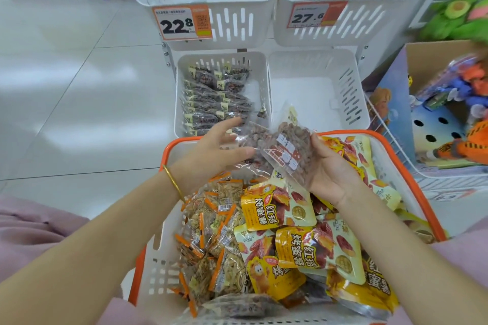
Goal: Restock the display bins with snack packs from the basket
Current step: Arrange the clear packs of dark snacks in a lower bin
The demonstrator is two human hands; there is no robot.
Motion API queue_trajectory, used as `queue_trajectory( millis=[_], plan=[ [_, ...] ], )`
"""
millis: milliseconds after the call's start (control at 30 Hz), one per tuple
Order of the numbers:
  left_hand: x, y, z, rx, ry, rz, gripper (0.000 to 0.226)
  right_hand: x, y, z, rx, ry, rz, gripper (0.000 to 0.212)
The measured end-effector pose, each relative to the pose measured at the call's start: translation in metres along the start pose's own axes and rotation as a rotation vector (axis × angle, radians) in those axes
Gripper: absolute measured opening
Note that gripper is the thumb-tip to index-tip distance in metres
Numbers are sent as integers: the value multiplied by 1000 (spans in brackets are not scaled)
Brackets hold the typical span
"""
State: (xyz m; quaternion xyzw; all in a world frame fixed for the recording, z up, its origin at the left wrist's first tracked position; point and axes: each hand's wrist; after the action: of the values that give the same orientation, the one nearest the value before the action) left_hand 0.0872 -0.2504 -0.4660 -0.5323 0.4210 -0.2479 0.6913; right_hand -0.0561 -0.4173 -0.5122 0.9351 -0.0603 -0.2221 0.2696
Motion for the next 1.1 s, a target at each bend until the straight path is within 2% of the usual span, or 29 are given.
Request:
queue_trajectory(
  millis=[33,100,267,367,500,600,667,800,867,967,1033,1100],
  plan=[
    [1,1,-2,-141,14,76,69,0,0,-1,-29,-47,1,29],
    [2,0,-3,-255,-10,136,65,2,2,0,-85,-113,24,40],
    [8,4,9,-235,-126,82,50,-3,21,6,-61,-198,99,46],
    [11,4,17,-183,-192,84,43,-6,30,3,-109,-199,118,42],
    [12,0,8,-131,-204,25,8,-6,22,-7,-210,-162,71,40],
    [15,-1,6,-100,-228,4,27,-5,15,-11,-262,-140,21,40],
    [15,-3,6,-112,-208,1,33,-5,9,-13,-301,-127,-13,41],
    [11,-8,4,-147,-80,-22,25,-1,-3,-18,-304,-186,-23,41],
    [9,-10,5,-285,-19,-7,26,1,-4,-18,-249,-223,-18,38],
    [5,-15,6,-612,100,16,26,2,1,-15,-109,-259,16,41],
    [4,-14,2,-656,158,-29,11,3,1,-15,-70,-260,44,41],
    [6,-7,0,-631,146,-77,15,5,-1,-14,-75,-254,45,41]
  ],
)
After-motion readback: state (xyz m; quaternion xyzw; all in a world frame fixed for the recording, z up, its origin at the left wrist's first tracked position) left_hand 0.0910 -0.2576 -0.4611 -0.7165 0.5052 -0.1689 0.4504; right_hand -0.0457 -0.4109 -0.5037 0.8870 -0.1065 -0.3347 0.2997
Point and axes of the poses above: each hand's wrist, its own x-axis towards the middle knuckle, its own z-axis out of the back of the hand, y = z × x, and after that the axes turned 4 degrees about -x, right-handed
